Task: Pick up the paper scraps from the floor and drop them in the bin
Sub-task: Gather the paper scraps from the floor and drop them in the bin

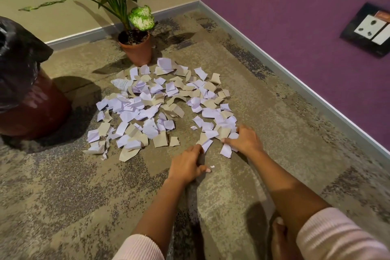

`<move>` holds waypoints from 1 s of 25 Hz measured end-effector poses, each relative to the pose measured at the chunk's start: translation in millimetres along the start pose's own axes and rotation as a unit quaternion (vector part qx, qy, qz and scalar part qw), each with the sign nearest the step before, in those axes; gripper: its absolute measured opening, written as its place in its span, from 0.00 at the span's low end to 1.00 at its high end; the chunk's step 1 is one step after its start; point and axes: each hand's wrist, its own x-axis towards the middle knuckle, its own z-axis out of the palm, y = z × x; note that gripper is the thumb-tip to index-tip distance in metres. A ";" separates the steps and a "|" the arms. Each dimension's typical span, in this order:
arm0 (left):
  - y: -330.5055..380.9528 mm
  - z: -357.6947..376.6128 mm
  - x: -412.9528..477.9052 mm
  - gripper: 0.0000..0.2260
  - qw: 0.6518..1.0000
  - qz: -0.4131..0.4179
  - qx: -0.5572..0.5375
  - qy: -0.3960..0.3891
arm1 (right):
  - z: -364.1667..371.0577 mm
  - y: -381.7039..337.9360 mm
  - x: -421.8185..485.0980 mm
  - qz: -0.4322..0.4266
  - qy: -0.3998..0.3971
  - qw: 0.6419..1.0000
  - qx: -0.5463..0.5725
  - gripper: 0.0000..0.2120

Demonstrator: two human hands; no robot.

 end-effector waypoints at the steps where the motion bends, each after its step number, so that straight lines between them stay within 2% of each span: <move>1: 1.4 3.4 0.2 0.28 1.000 0.004 0.023 -0.021 | 3.4 1.6 -2.4 0.013 -0.036 0.999 -0.006 0.45; 2: 3.5 6.1 0.8 0.28 0.999 0.006 0.037 -0.029 | 6.7 1.3 -5.0 0.013 -0.062 0.998 -0.021 0.50; 4: 9.2 9.9 3.8 0.25 0.999 0.016 0.039 -0.029 | 9.6 -0.4 -6.9 -0.005 -0.087 0.995 -0.055 0.54; 7: 19.8 14.0 6.6 0.20 0.999 0.026 0.009 -0.031 | 9.1 -2.7 -7.3 -0.040 -0.112 0.989 -0.085 0.50; 9: 23.5 16.2 8.3 0.16 0.999 0.022 -0.029 -0.016 | 13.1 -3.8 -8.1 -0.071 -0.118 0.986 -0.093 0.42; 12: 23.8 17.4 7.8 0.12 0.997 0.007 -0.079 0.009 | 21.1 -8.0 -9.7 -0.110 -0.098 0.985 -0.086 0.26; 17: 22.8 15.1 10.4 0.08 0.996 -0.001 -0.088 0.000 | 25.1 -15.3 -6.7 -0.107 -0.069 0.992 -0.023 0.05; 20: 17.9 12.6 12.3 0.05 0.994 -0.026 -0.108 0.017 | 28.7 -20.7 -5.5 -0.073 -0.054 0.995 0.037 0.09; 23: 3.0 5.2 10.8 0.02 0.986 -0.073 -0.142 0.055 | 29.2 -21.2 -1.0 -0.047 -0.047 0.990 0.123 0.09; 25: -6.1 0.1 7.7 0.02 0.985 -0.068 -0.148 0.048 | 28.0 -20.5 1.0 -0.036 -0.043 0.989 0.141 0.10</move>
